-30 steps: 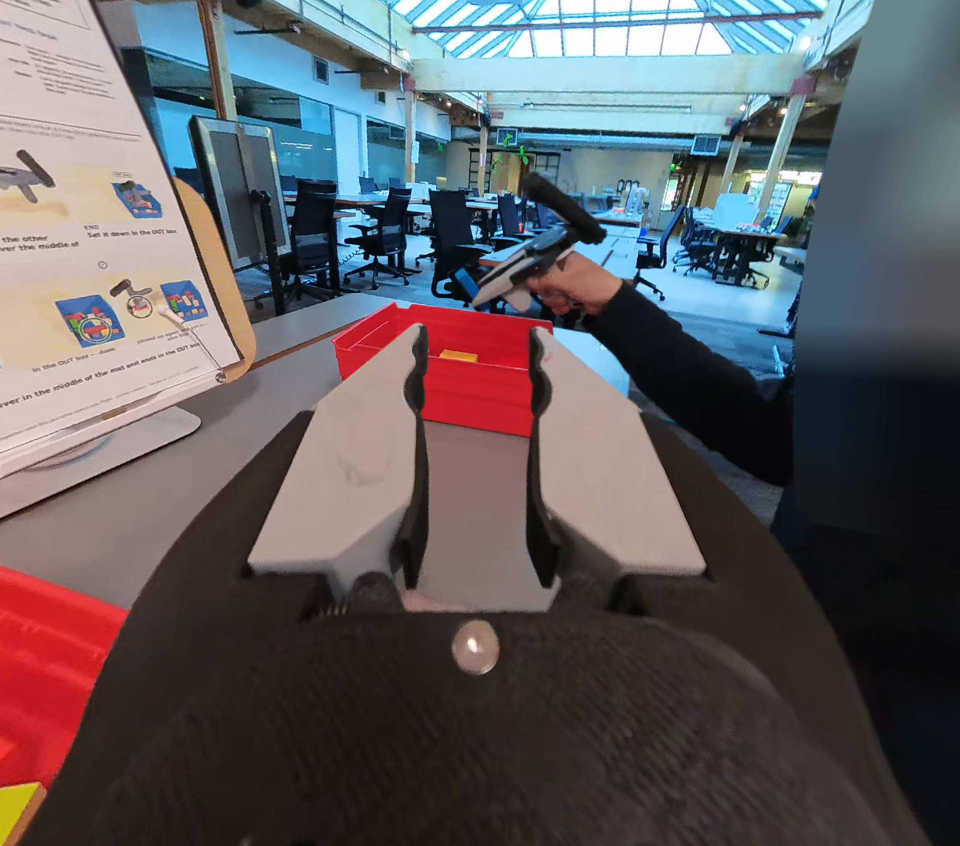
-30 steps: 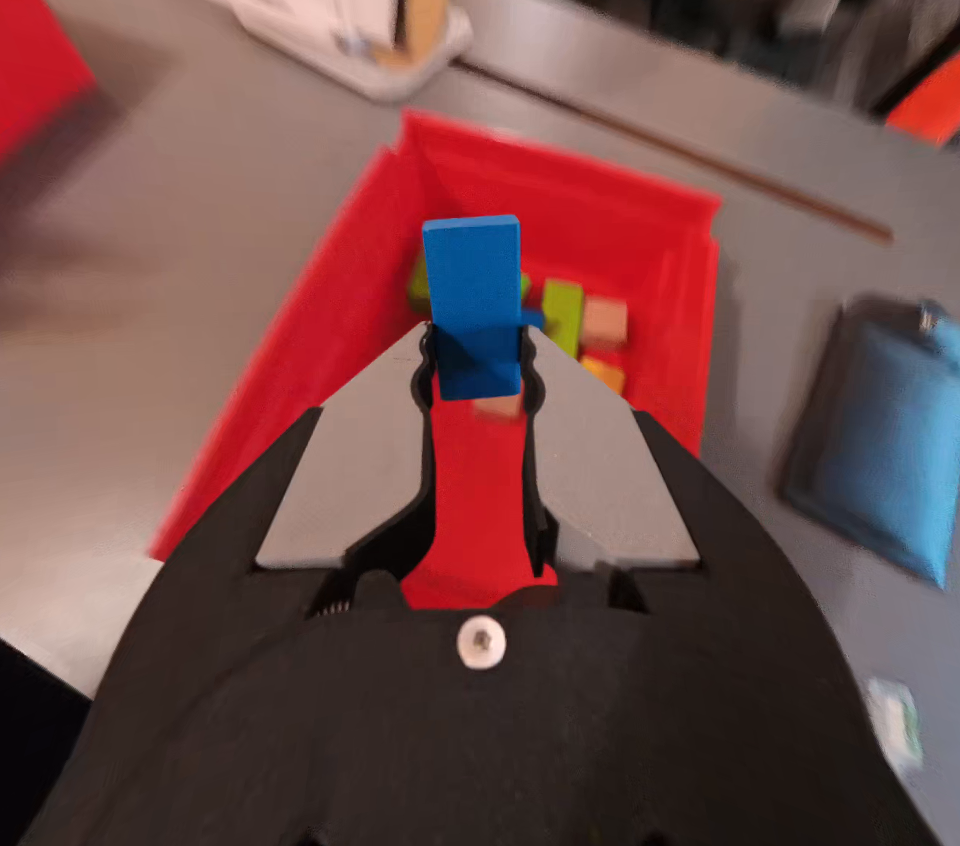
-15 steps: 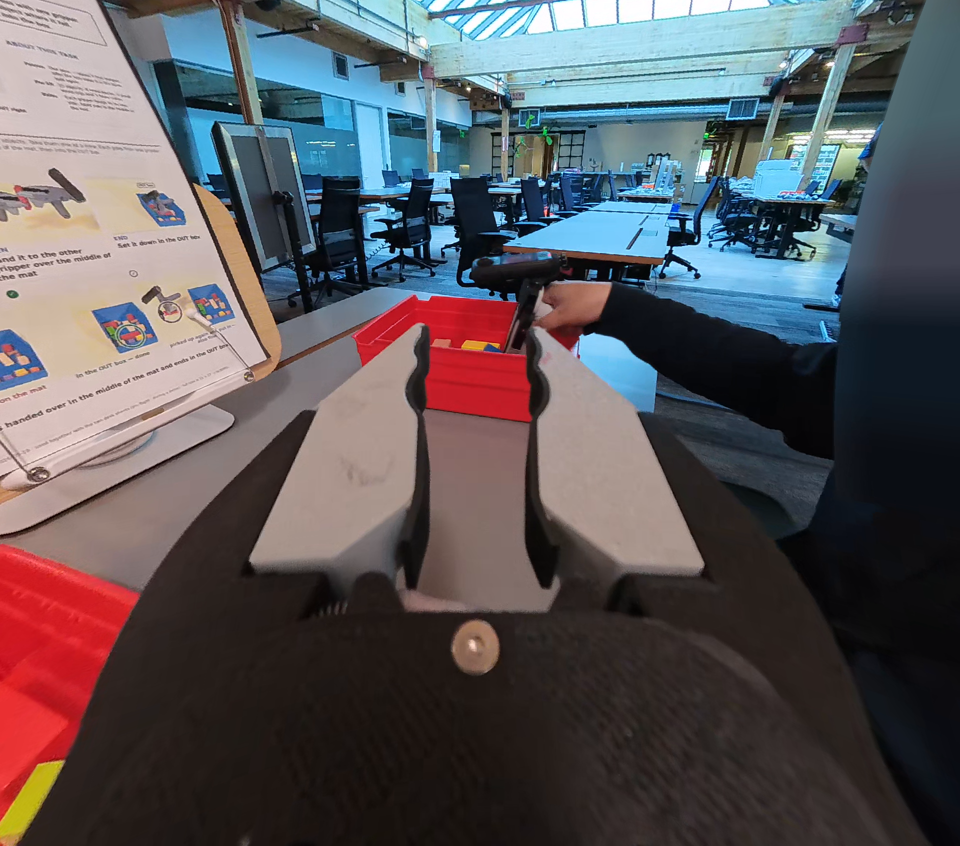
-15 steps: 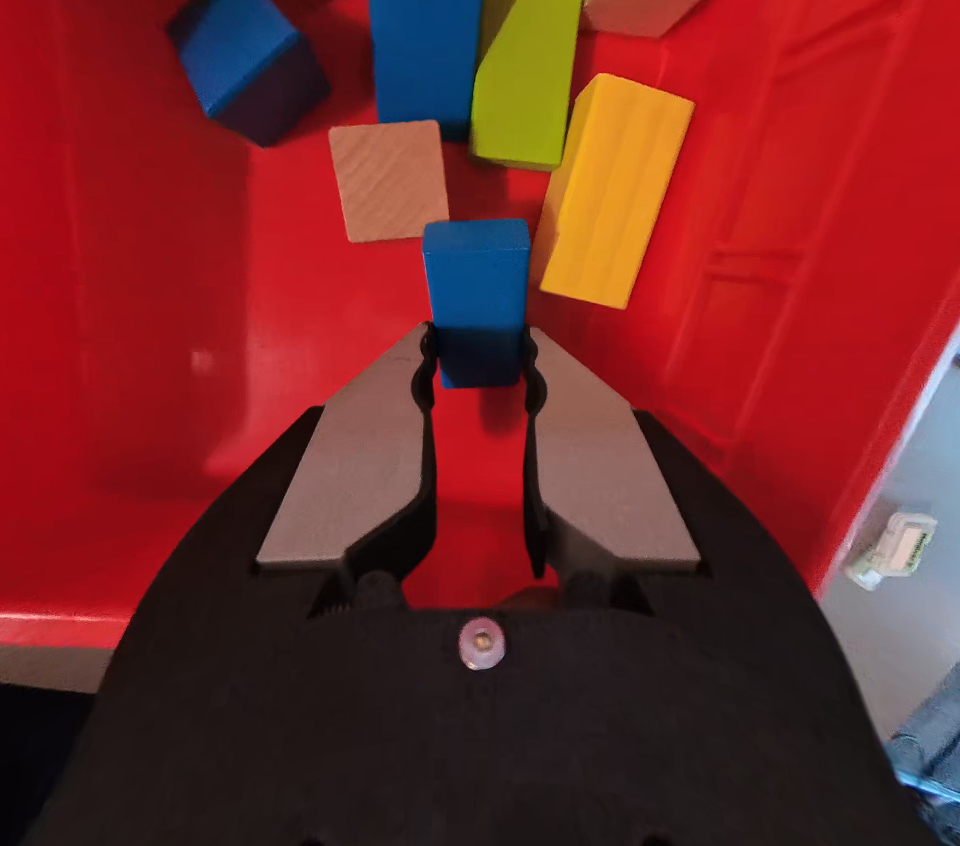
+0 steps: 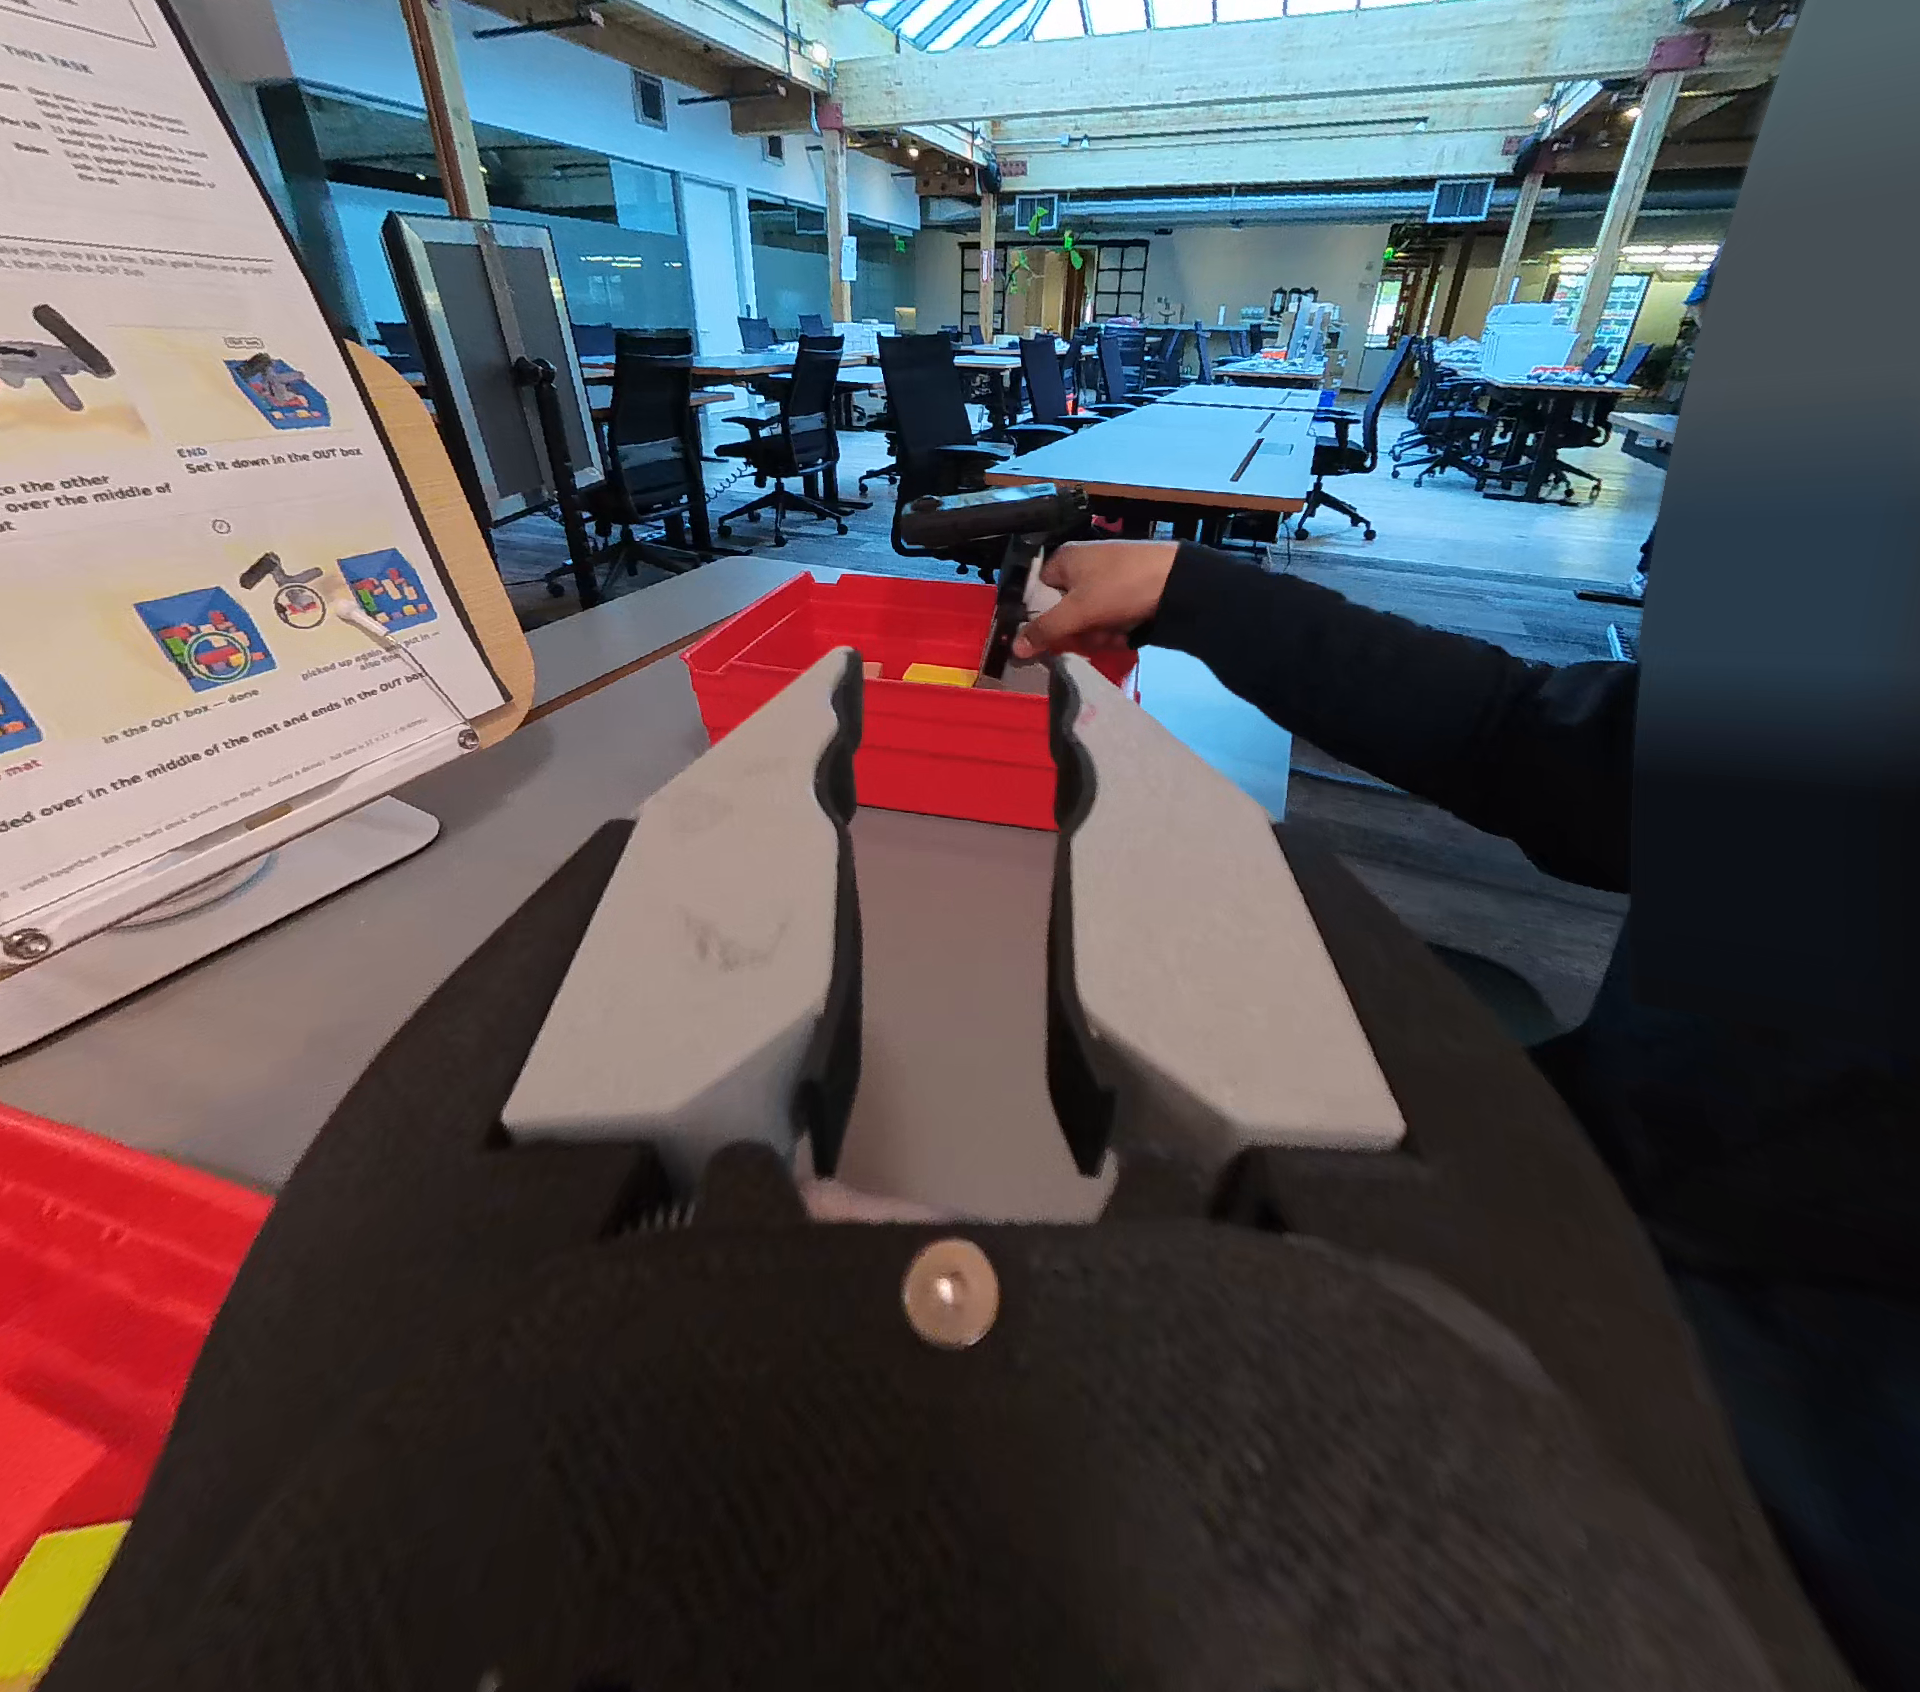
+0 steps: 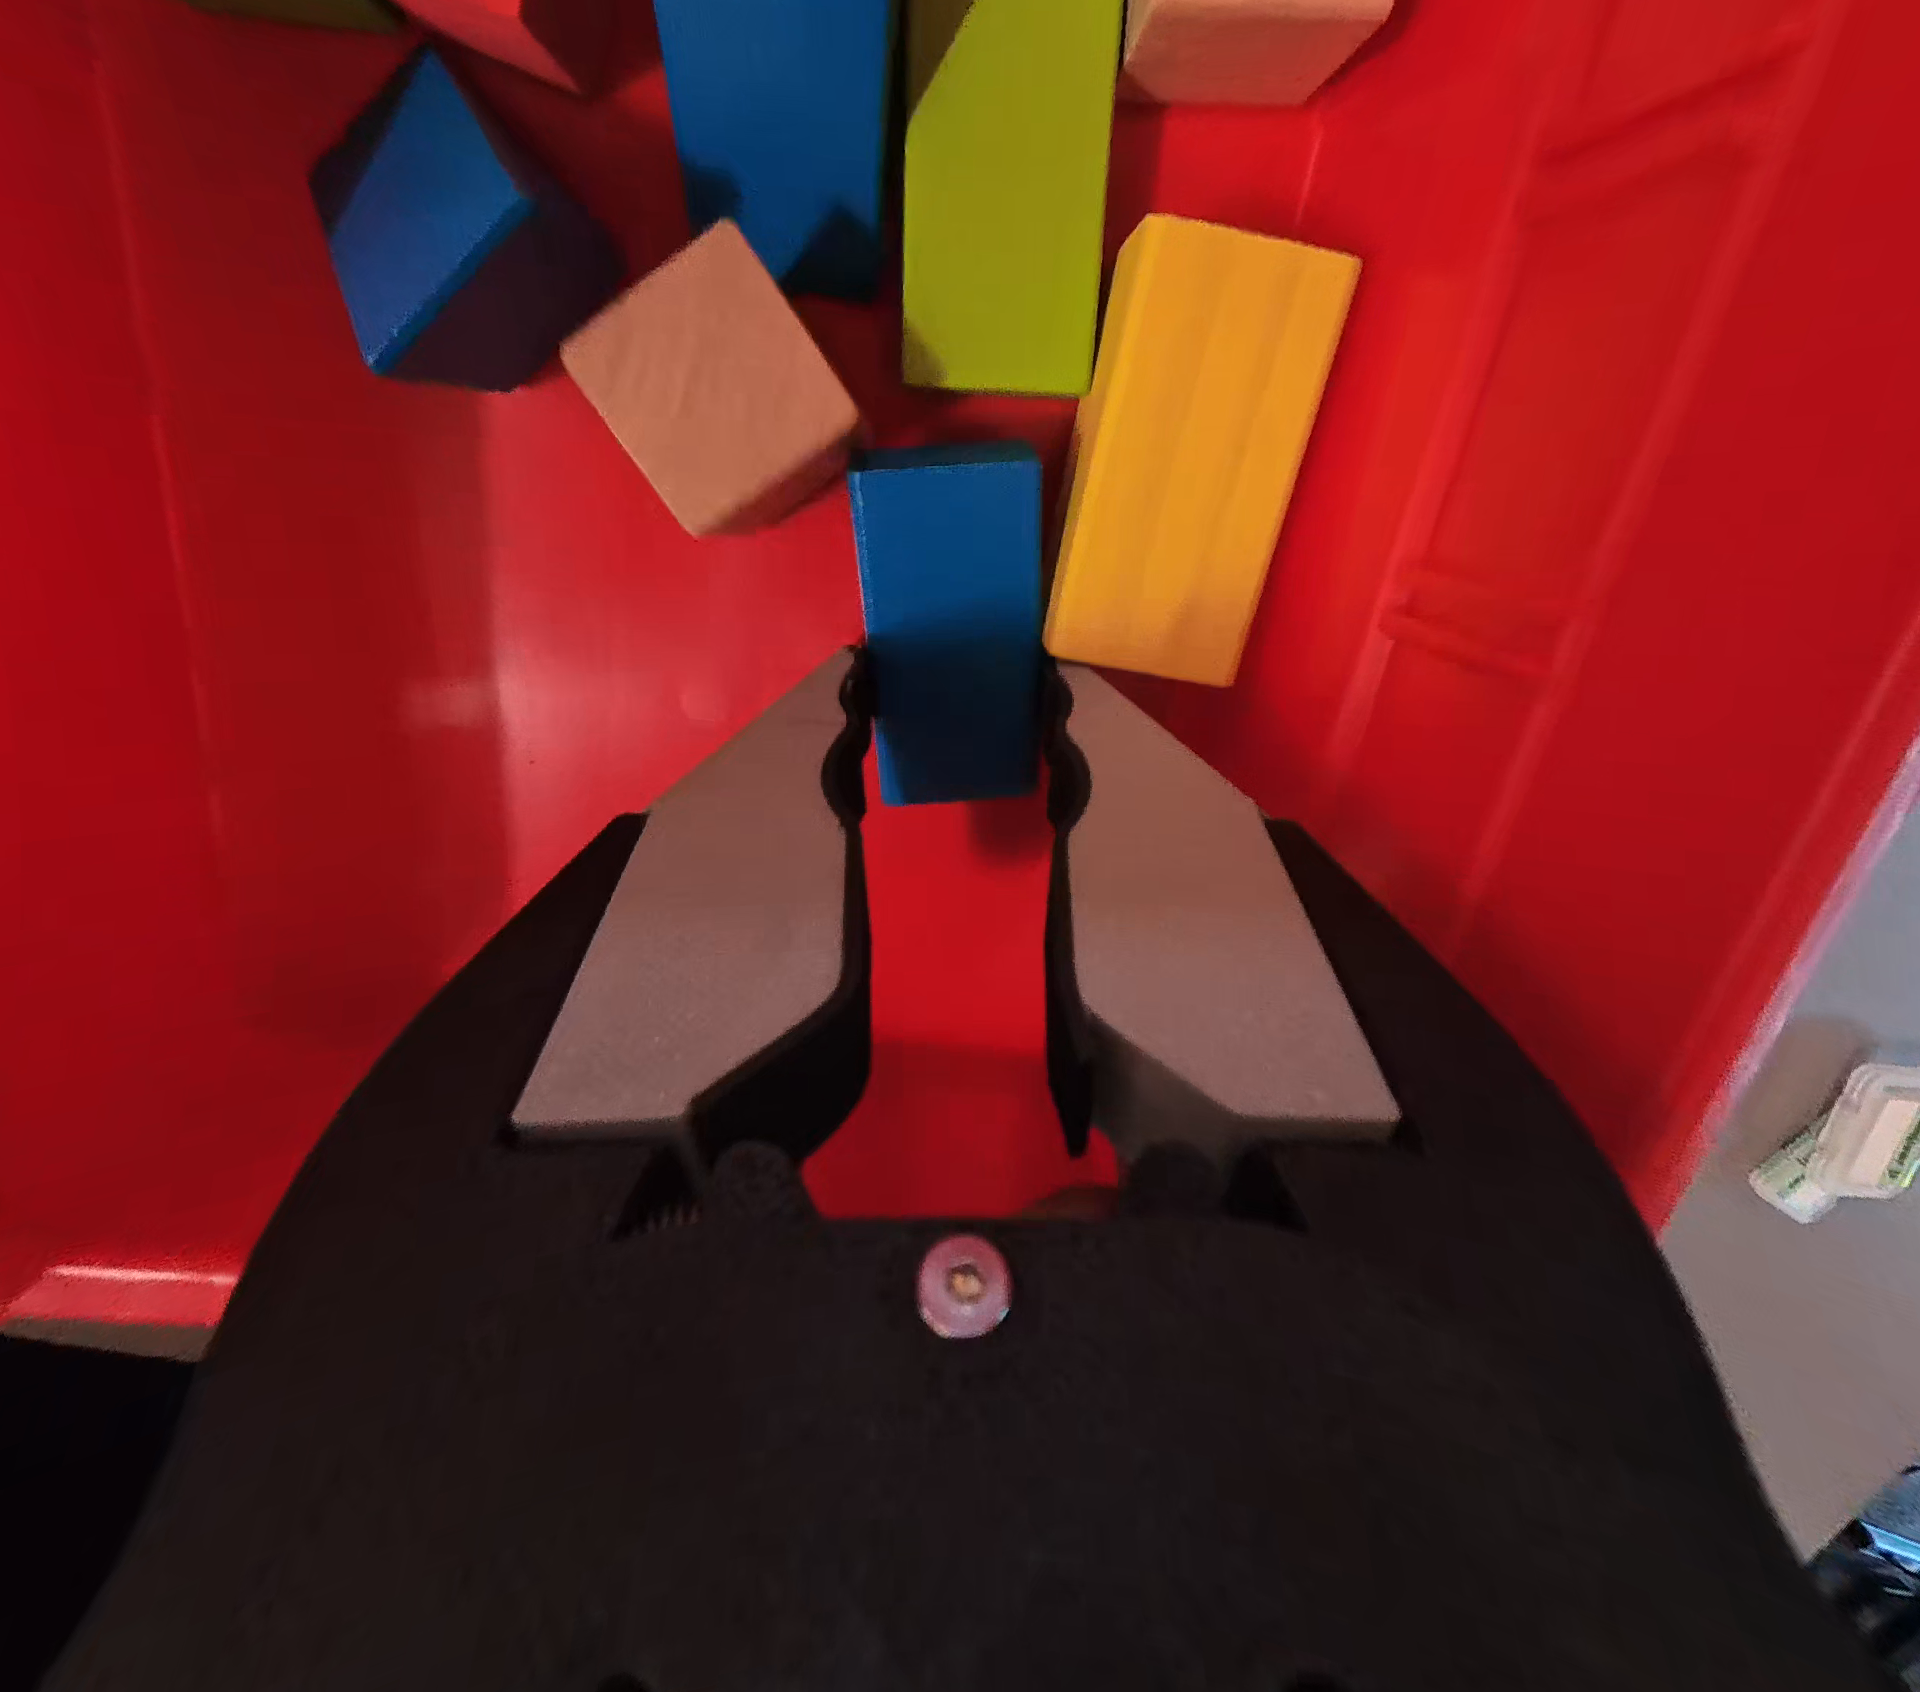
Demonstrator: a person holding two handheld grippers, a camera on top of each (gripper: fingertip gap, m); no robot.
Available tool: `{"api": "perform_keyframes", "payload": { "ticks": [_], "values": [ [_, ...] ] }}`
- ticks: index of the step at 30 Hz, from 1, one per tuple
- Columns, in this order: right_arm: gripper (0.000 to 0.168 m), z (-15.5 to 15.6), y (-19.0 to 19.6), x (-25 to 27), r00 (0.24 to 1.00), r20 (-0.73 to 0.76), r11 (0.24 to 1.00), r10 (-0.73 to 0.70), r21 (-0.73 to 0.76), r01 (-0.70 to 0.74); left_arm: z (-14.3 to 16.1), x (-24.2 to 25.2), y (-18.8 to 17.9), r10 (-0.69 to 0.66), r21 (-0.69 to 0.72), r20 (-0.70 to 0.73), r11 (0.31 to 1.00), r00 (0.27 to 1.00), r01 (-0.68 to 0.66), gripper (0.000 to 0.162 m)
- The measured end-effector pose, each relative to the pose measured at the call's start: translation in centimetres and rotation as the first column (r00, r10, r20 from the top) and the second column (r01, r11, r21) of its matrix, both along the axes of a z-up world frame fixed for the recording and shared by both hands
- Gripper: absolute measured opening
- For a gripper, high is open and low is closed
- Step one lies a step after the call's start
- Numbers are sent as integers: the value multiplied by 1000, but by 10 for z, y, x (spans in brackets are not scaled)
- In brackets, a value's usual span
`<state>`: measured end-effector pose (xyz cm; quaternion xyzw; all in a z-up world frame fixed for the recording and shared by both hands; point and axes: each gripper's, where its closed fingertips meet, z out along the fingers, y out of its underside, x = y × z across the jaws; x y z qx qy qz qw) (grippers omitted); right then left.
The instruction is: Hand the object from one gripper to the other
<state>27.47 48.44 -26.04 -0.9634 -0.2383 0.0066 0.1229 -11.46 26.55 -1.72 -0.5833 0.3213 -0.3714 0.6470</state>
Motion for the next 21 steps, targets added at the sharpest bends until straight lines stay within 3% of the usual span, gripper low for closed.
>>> {"api": "perform_keyframes", "payload": {
  "ticks": [7, 11, 17, 21],
  "values": [
    [38, 7, 0, 1, 1000, 26, 998, -2, 62, 1, -3, -2, -1, 13, 15, -50, 1000, 999, -12, 34],
    [46, 40, -5, -11, 1000, -18, 982, 24, 188, -20, -11, -44, 22, 185, -66, -106, 979, 977, -192, 34],
    [43, 116, -31, -90, 948, -169, 880, 270, 442, -172, -70, -132, 67, 424, -193, -324, 846, 846, -497, 34],
    [41, 140, -58, -142, 886, -177, 807, 429, 516, -288, -99, -148, 81, 402, -274, -379, 812, 834, -516, 36]
  ]
}}
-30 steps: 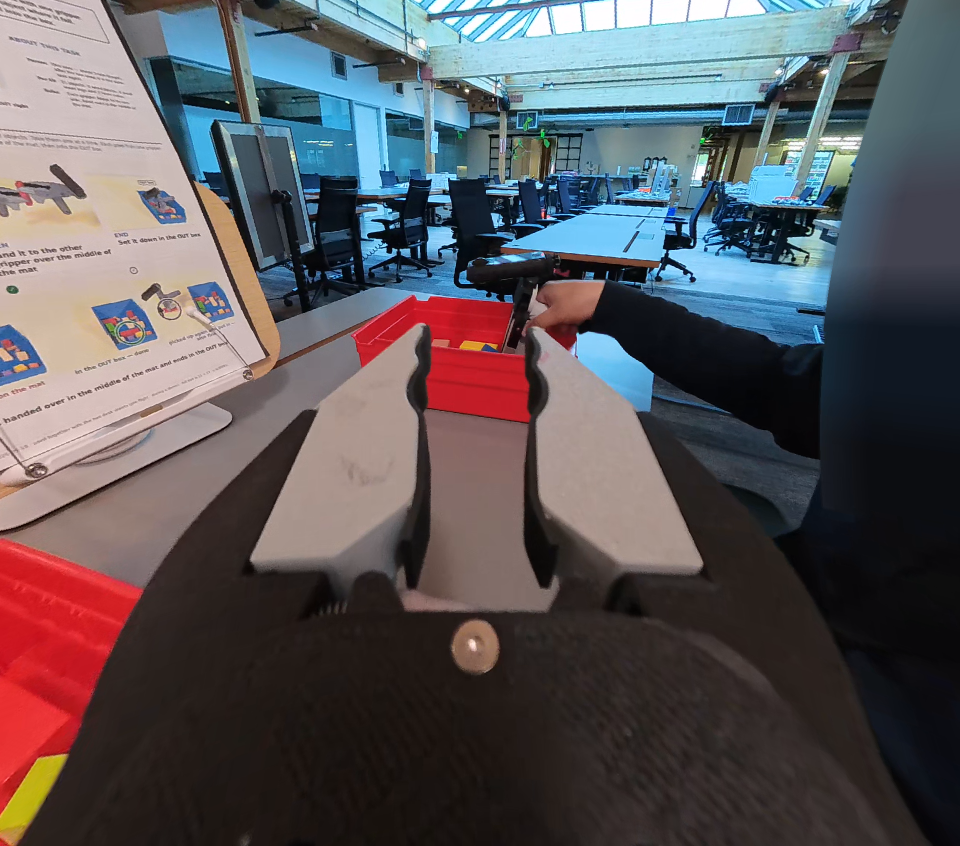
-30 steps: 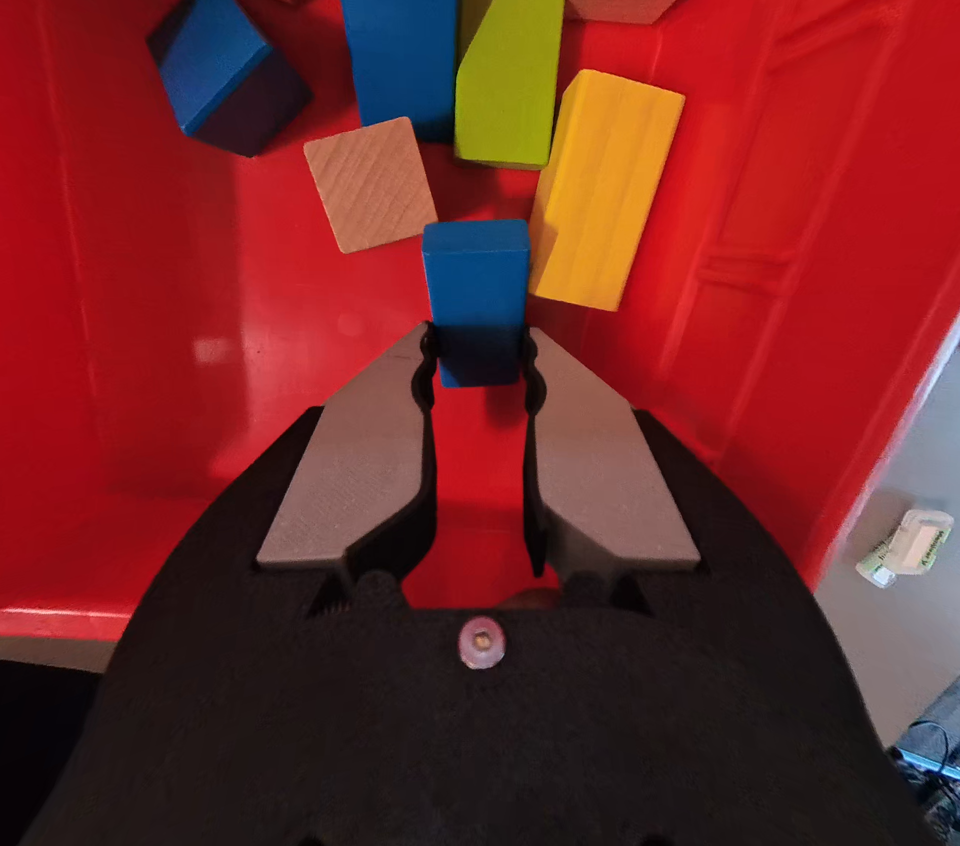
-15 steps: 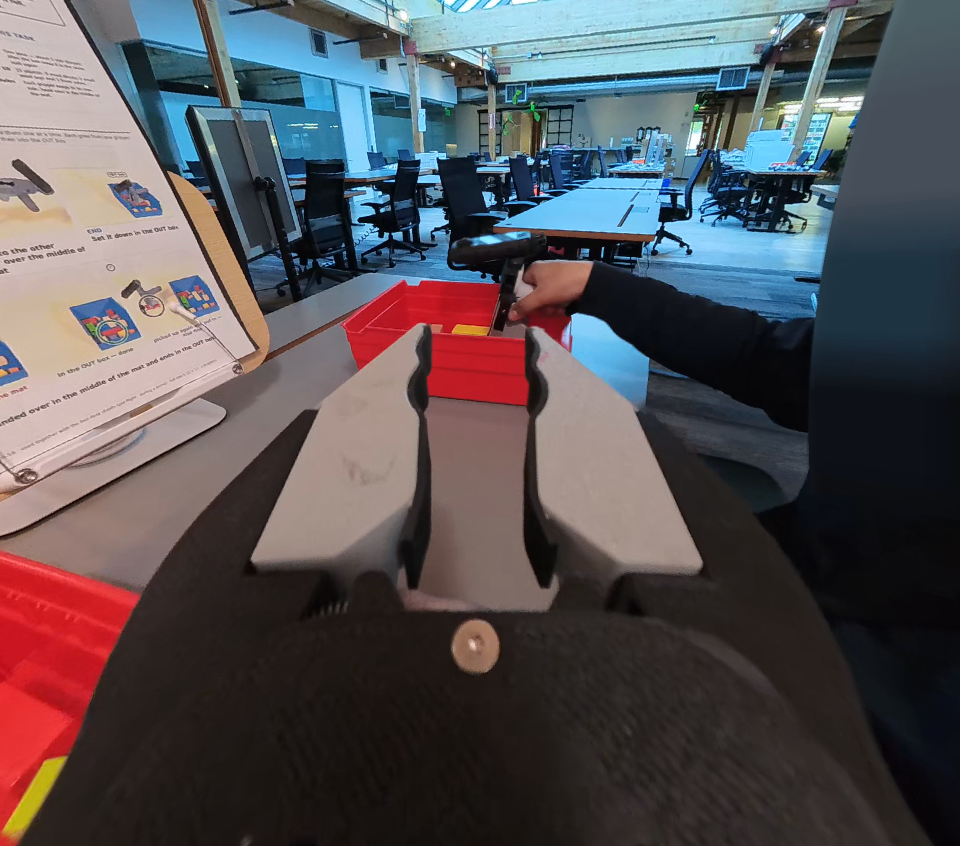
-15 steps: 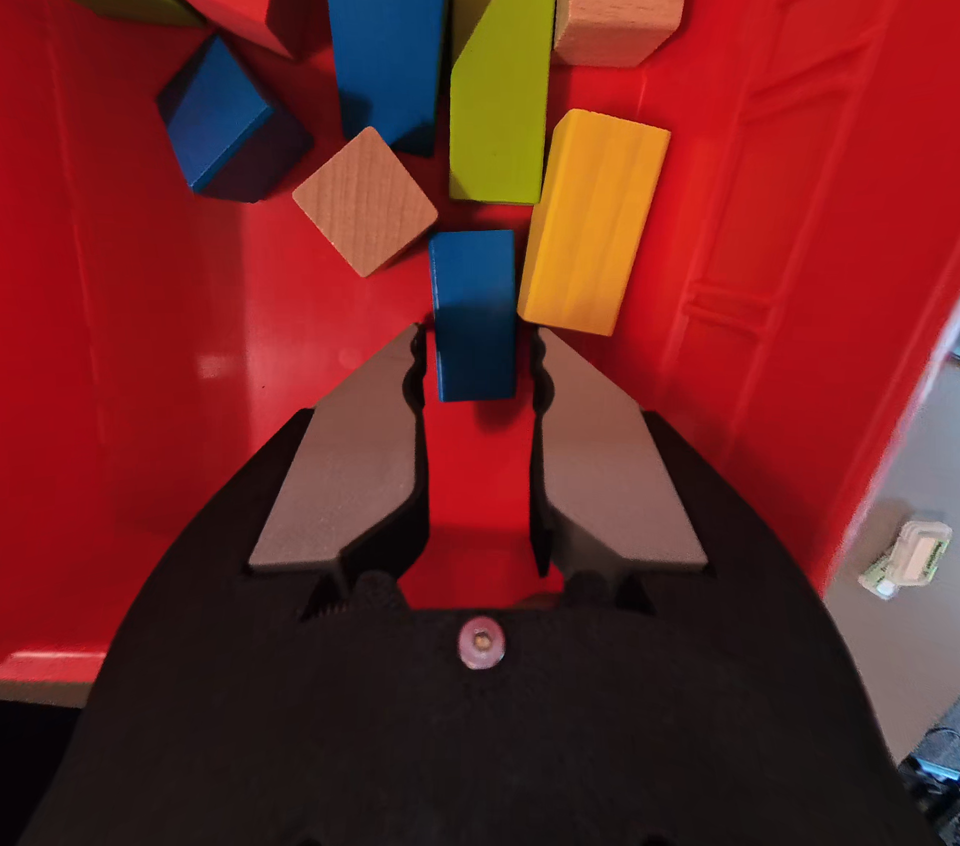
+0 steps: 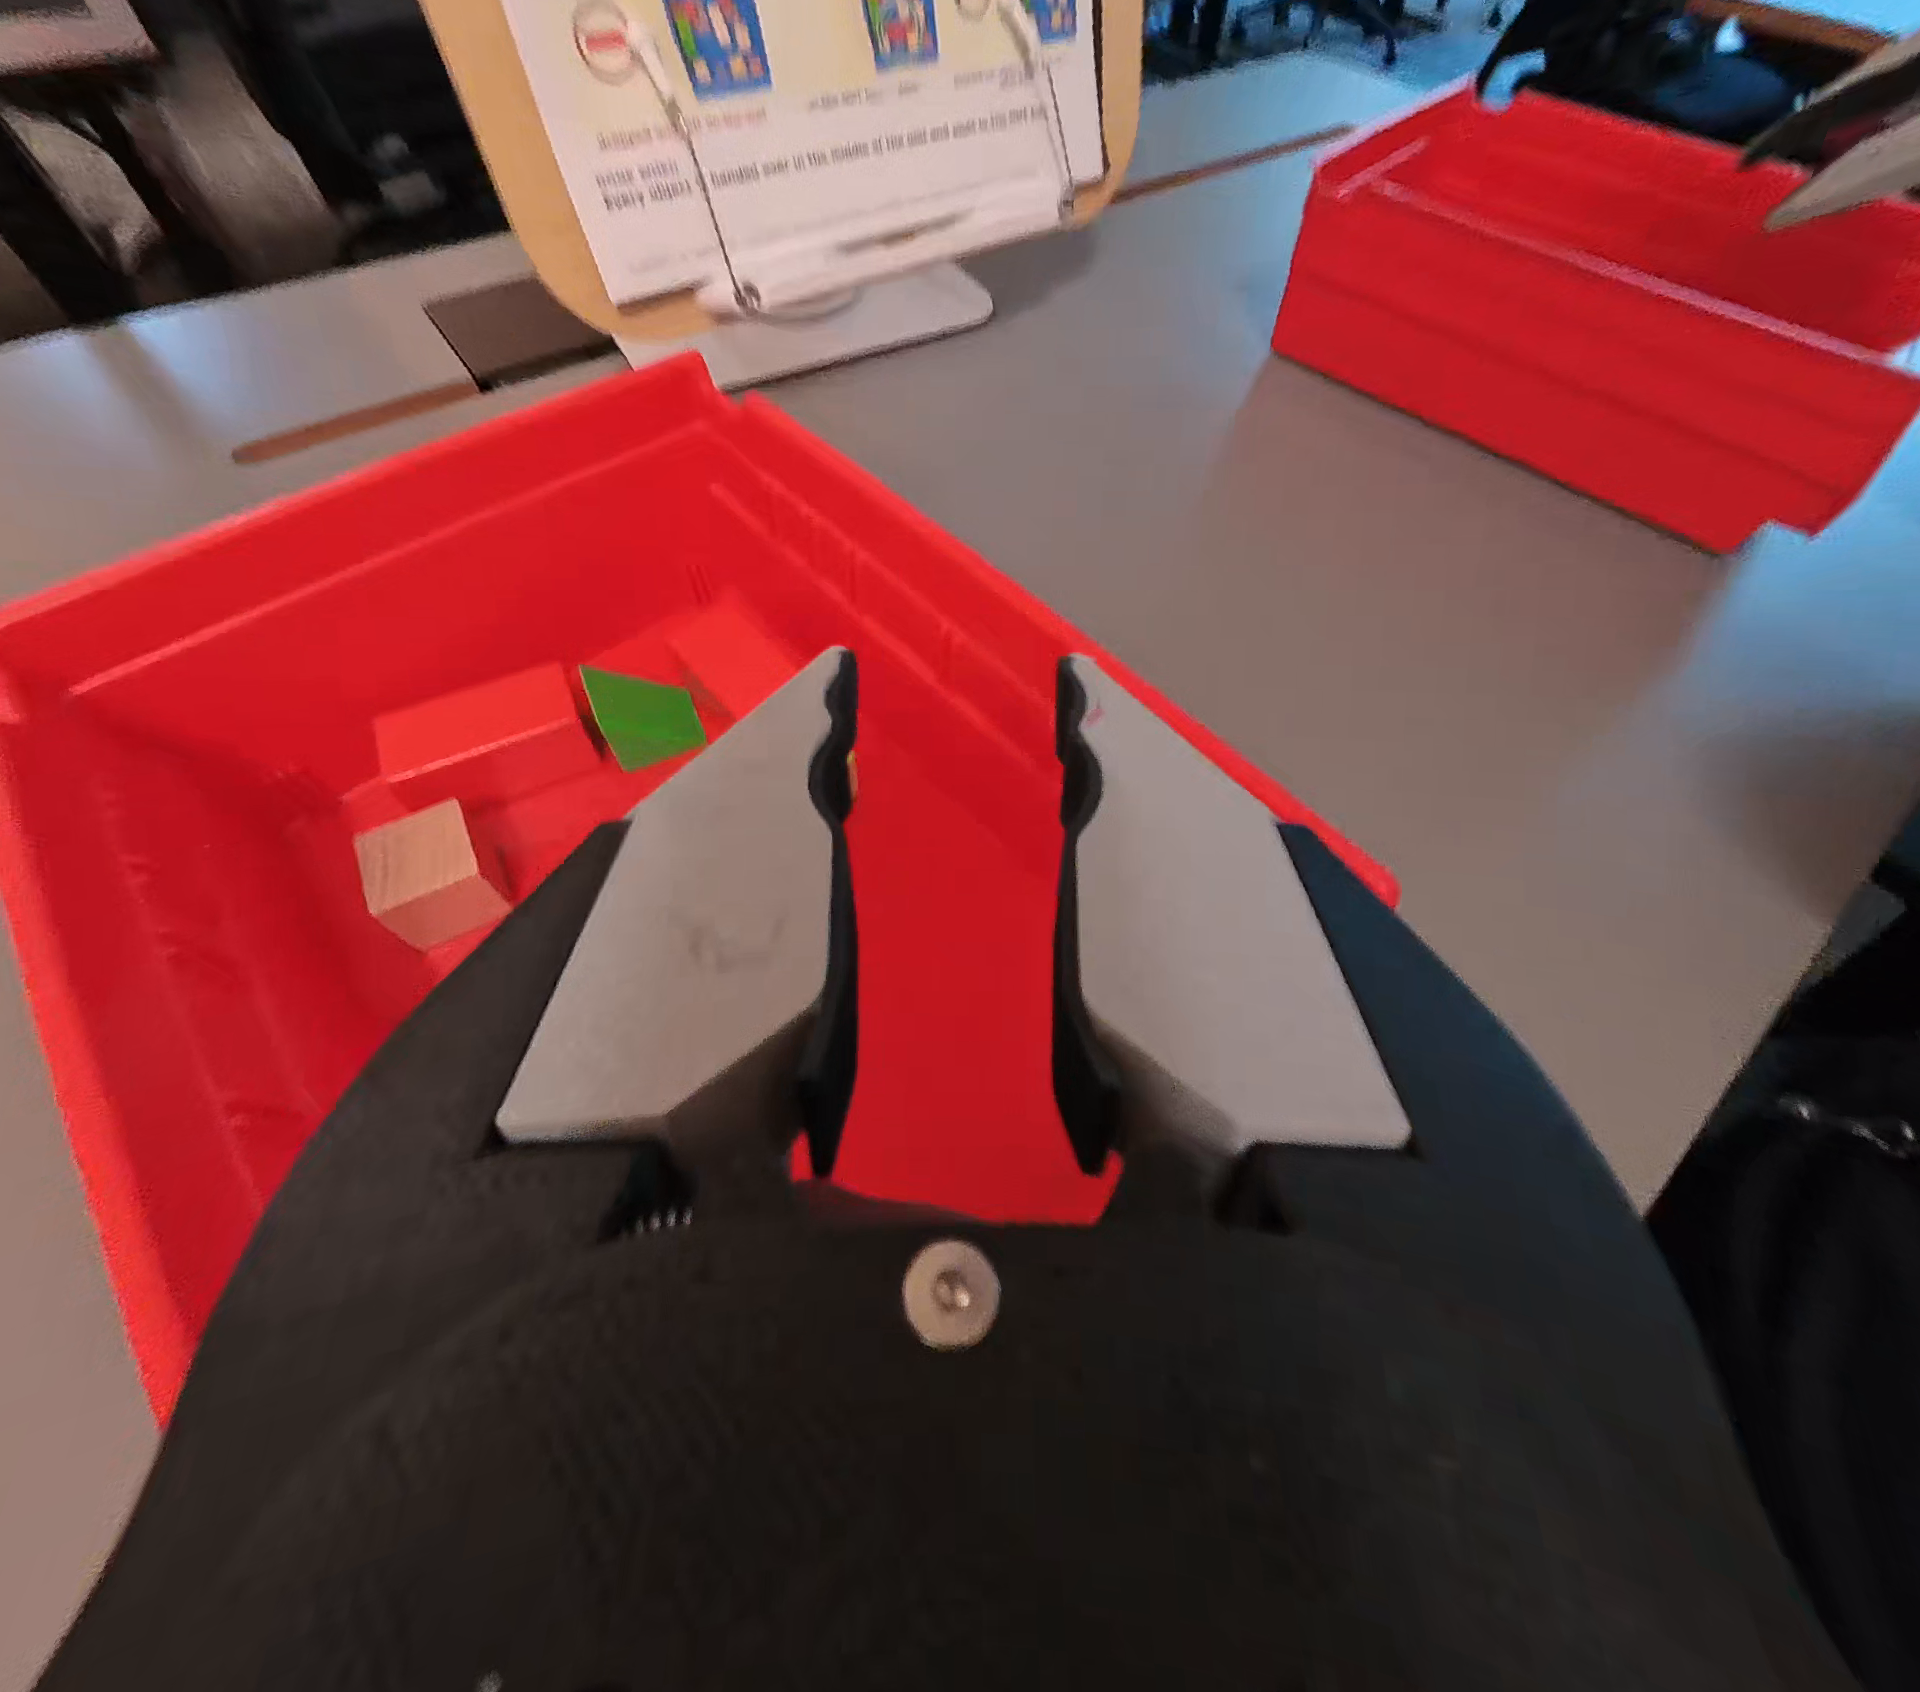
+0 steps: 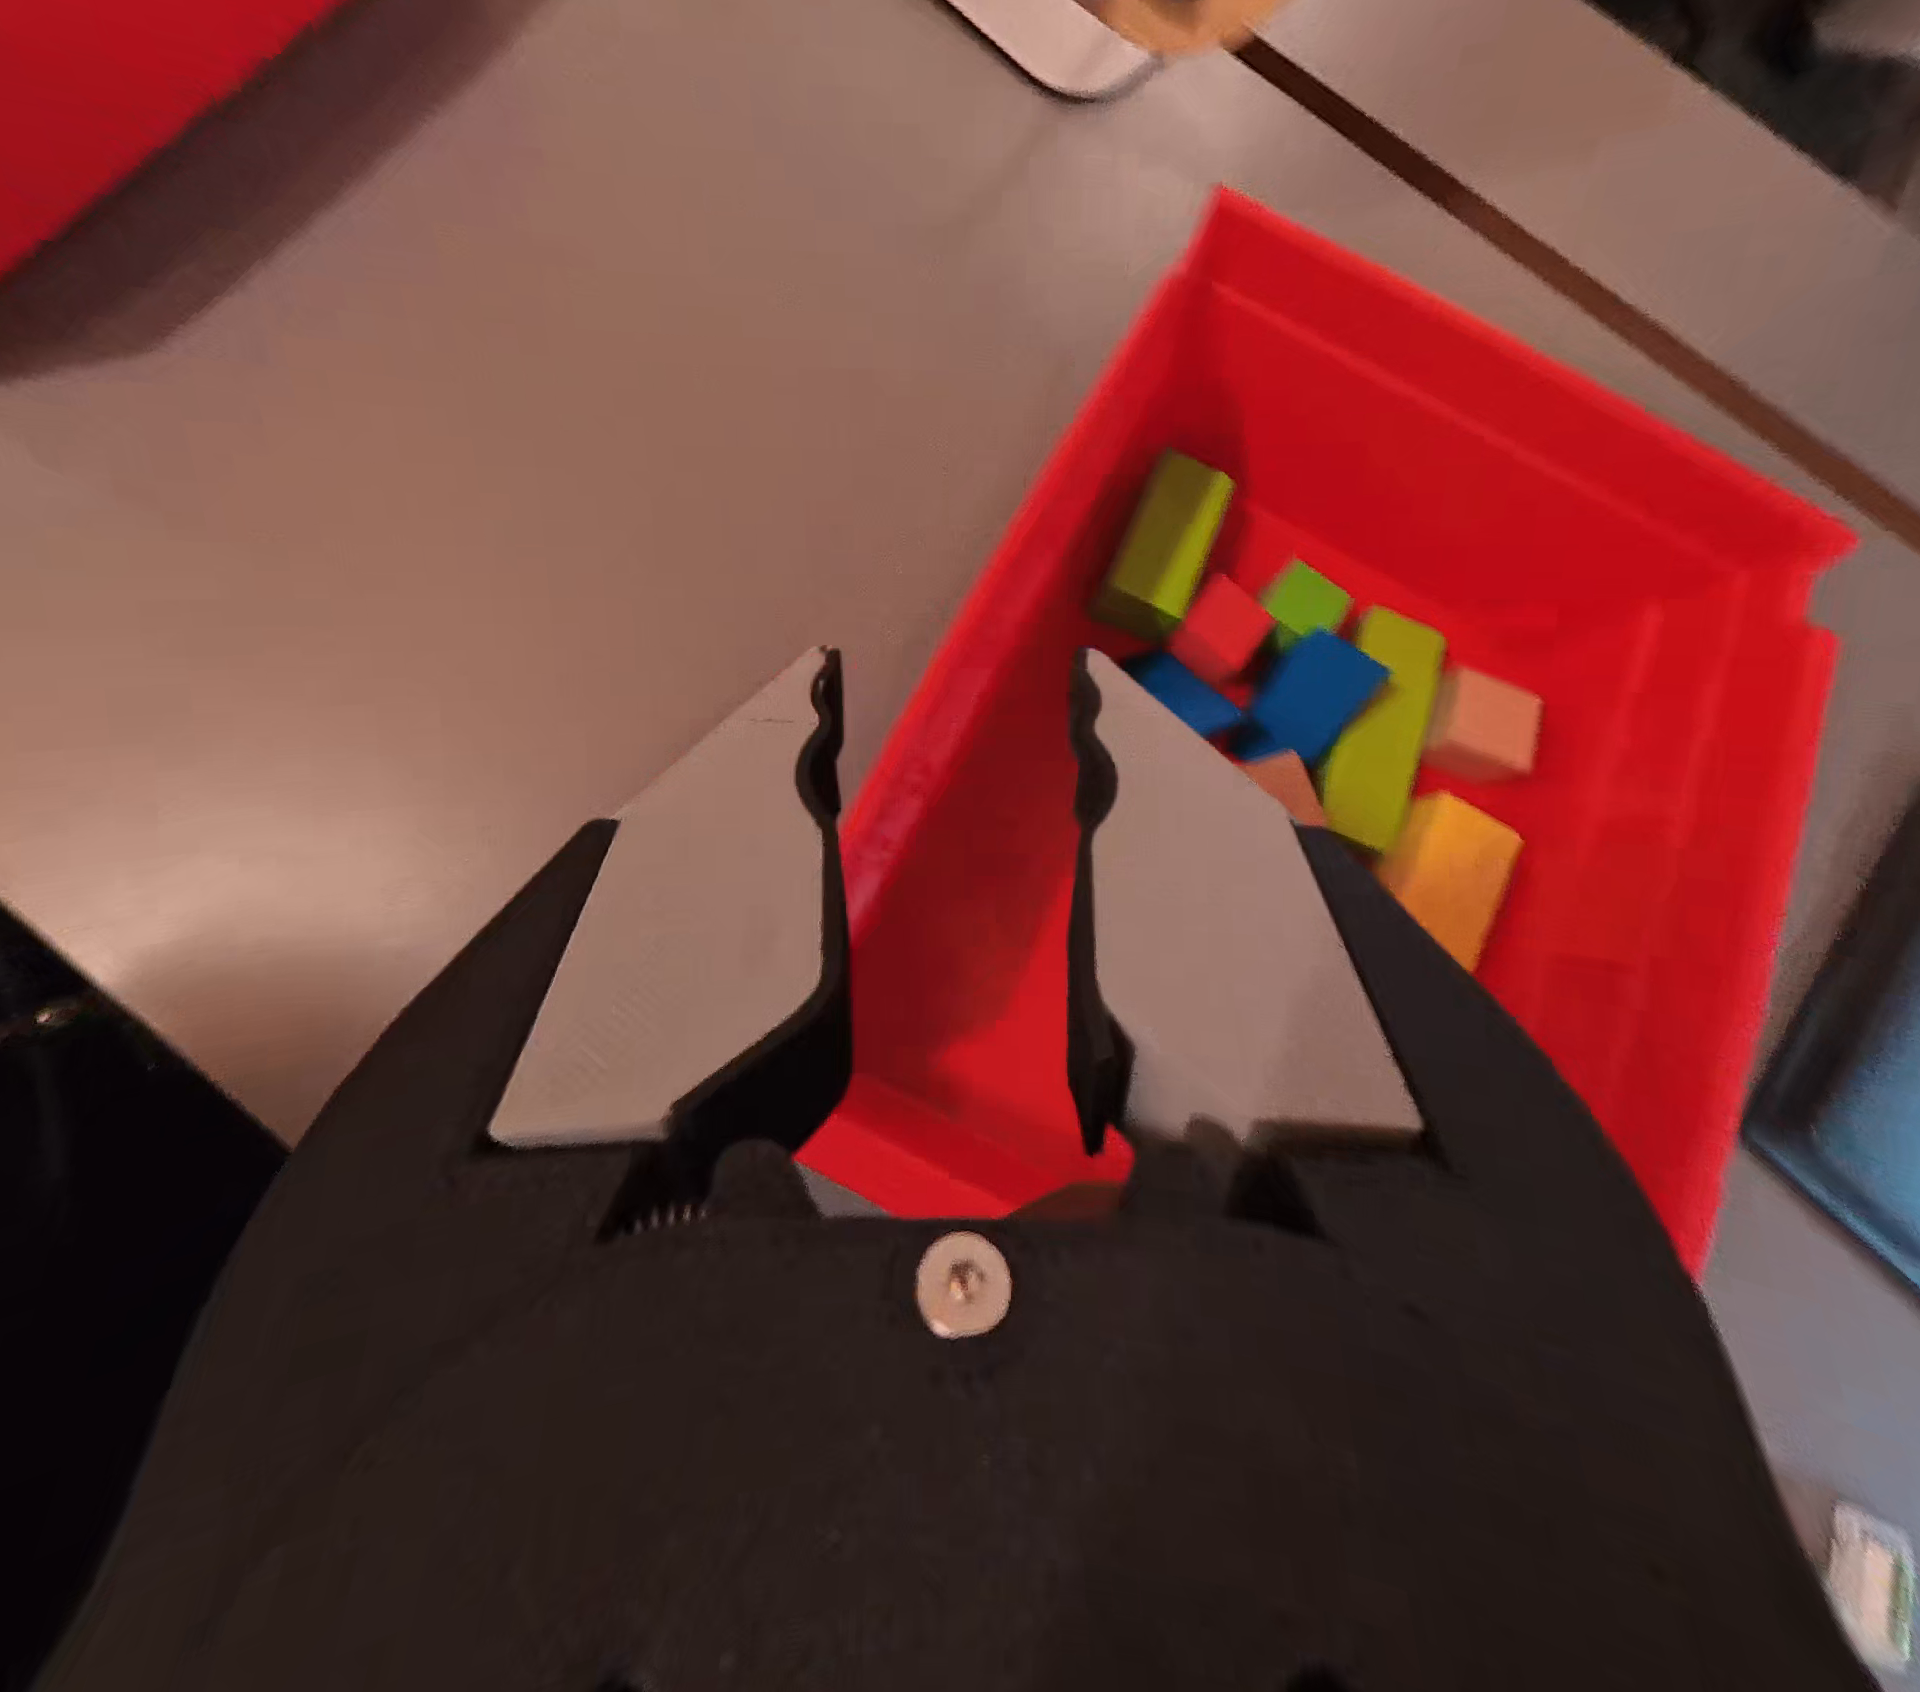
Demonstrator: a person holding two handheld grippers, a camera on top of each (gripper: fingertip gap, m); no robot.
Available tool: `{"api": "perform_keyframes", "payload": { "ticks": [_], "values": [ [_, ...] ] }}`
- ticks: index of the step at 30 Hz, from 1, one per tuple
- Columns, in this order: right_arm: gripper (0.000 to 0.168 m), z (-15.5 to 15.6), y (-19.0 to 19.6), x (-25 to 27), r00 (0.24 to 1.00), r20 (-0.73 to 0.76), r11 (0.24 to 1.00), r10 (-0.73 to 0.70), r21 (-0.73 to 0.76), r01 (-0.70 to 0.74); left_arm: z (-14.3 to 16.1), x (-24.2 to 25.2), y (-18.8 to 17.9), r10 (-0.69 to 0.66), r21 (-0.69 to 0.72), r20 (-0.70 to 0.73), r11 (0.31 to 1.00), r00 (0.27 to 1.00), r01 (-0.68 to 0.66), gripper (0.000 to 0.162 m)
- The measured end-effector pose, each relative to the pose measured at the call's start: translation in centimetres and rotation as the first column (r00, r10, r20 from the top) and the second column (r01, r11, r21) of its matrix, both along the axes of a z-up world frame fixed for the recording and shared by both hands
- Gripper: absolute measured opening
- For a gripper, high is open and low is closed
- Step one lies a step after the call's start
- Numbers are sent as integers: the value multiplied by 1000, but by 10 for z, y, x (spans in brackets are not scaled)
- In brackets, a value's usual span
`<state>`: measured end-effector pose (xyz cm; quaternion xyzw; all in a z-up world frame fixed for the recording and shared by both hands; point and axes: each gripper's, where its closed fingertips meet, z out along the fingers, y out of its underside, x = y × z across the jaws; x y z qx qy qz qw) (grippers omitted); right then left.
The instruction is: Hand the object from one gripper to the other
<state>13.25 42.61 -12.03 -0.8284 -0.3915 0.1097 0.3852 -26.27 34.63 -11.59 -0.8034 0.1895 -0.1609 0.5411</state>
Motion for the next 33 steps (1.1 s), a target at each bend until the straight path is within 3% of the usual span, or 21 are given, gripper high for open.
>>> {"api": "perform_keyframes", "payload": {
  "ticks": [6, 12, 17, 23, 26, 28, 31, 33],
  "values": [
    [41, 28, -40, -65, 970, -75, 972, 231, 54, -228, -56, -4, 23, -129, -268, -167, 960, 977, 81, 39],
    [40, 45, -64, -94, 936, -122, 940, 332, 125, -317, -102, -21, 59, -244, -469, -453, 883, 857, 4, 38],
    [40, 53, -68, -91, 923, -176, 937, 341, 146, -318, -131, -20, 61, -332, -590, -469, 808, 819, -10, 32],
    [39, 53, -69, -83, 912, -223, 937, 344, 153, -316, -141, -13, 61, -346, -605, -436, 796, 831, 14, 26],
    [39, 53, -74, -84, 894, -258, 930, 366, 147, -338, -125, -16, 63, -297, -530, -479, 848, 826, -3, 26],
    [39, 54, -80, -88, 876, -283, 920, 391, 141, -366, -95, -16, 66, -206, -398, -505, 917, 839, -15, 26],
    [39, 63, -91, -101, 831, -332, 895, 446, 142, -424, -24, 0, 64, -47, -85, -471, 996, 881, 7, 26],
    [39, 73, -106, -116, 760, -404, 857, 509, 151, -493, 33, 41, 43, -49, 229, -431, 960, 901, 162, 26]
  ]
}}
